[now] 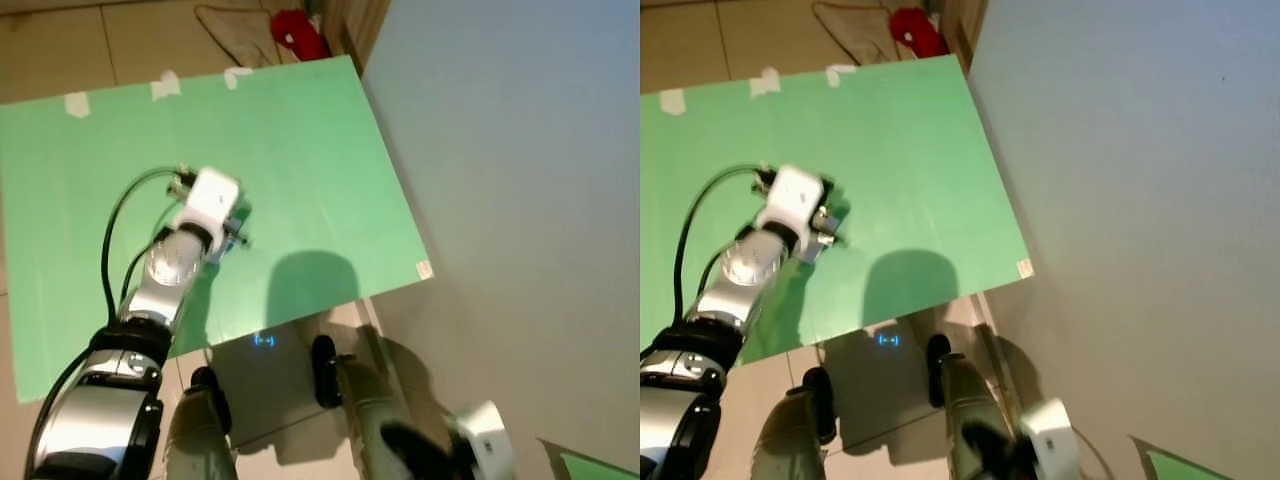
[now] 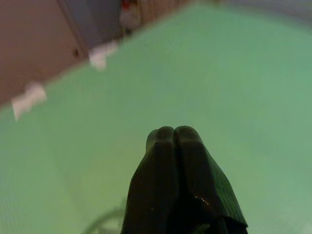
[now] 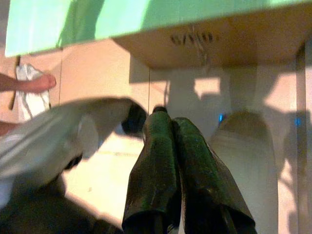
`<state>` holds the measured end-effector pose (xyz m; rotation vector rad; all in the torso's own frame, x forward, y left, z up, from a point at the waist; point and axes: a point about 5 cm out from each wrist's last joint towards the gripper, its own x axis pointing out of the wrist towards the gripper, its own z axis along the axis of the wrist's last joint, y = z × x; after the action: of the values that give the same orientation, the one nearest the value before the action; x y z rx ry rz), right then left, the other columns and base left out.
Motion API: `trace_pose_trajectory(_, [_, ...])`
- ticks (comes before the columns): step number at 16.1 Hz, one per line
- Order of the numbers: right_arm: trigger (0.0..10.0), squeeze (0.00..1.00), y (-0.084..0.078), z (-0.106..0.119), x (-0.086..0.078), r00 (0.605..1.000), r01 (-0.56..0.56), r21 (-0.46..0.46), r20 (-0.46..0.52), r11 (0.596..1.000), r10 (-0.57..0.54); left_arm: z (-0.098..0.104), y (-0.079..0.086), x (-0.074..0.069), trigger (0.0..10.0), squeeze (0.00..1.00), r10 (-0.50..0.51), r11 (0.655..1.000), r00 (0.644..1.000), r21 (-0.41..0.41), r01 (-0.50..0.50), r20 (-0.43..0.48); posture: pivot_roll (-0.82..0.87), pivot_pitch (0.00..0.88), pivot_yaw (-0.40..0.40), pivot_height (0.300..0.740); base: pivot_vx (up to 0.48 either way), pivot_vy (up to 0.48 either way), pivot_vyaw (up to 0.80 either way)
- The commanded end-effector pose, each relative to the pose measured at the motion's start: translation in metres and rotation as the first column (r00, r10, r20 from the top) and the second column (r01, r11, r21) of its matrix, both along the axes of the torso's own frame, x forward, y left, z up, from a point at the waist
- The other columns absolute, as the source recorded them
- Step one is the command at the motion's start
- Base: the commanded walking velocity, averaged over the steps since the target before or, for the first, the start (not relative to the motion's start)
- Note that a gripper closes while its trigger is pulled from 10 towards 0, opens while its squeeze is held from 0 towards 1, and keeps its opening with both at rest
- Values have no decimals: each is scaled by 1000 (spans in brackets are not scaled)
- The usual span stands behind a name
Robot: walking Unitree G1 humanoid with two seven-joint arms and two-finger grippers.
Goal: Hang keys on a hook
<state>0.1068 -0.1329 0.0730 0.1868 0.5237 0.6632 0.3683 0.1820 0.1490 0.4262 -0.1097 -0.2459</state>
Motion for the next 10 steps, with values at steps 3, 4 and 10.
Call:
trace_pose_trajectory(3, [10000, 0, 2, -14, 18, 1000, -11, -9, 4, 1000, 11, -3, -13, -5, 0, 0, -67, 996, 997, -58, 65, -44, -244, 271, -96, 722, 0, 0, 0])
trace_pose_trajectory(4, [10000, 0, 4, -15, 30, 999, -6, -7, 32, 1000, 6, -11, -11, -5, 0, 0, -66, 998, 994, 13, 68, -87, -223, 254, -85, 722, 0, 0, 0])
trace_pose_trajectory(10, [10000, 0, 2, -14, 22, 1000, -1, -2, 28, 1000, 1, -51, 19, -12, 10000, 1000, 40, 948, 963, 313, 47, -267, -277, 290, -87, 722, 0, 0, 0])
